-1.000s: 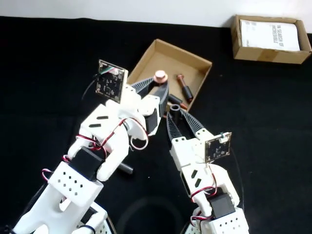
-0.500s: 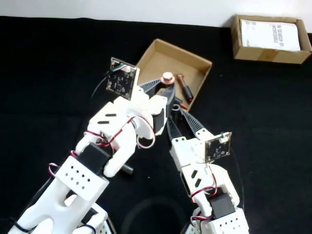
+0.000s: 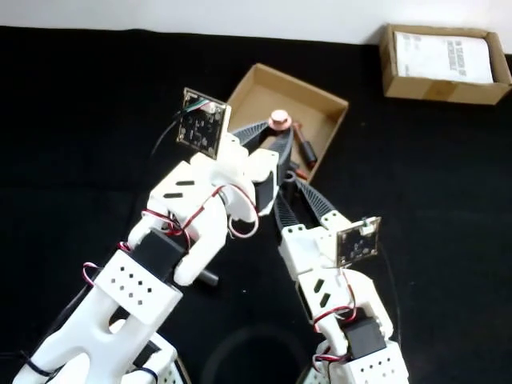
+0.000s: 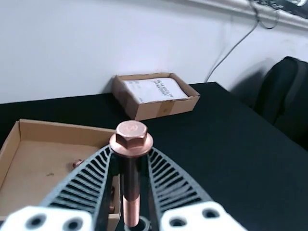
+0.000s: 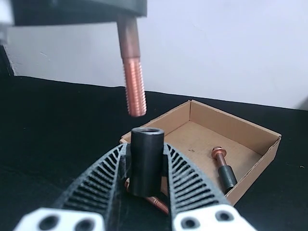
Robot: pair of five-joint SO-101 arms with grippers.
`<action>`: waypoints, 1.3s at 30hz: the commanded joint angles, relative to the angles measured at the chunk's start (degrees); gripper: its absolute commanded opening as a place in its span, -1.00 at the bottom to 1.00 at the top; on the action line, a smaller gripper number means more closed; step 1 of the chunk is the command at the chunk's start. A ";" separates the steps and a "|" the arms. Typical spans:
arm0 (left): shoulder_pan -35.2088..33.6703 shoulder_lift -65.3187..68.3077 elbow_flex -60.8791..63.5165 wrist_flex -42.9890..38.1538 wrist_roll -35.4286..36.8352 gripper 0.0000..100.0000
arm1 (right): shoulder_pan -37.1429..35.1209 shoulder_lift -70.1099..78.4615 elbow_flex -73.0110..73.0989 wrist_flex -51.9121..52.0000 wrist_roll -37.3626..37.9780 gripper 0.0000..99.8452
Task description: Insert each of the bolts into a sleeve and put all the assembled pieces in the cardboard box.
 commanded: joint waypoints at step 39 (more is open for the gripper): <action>2.95 1.80 1.89 0.70 -0.62 -0.98 | -1.36 -0.40 7.78 -1.63 0.18 -0.99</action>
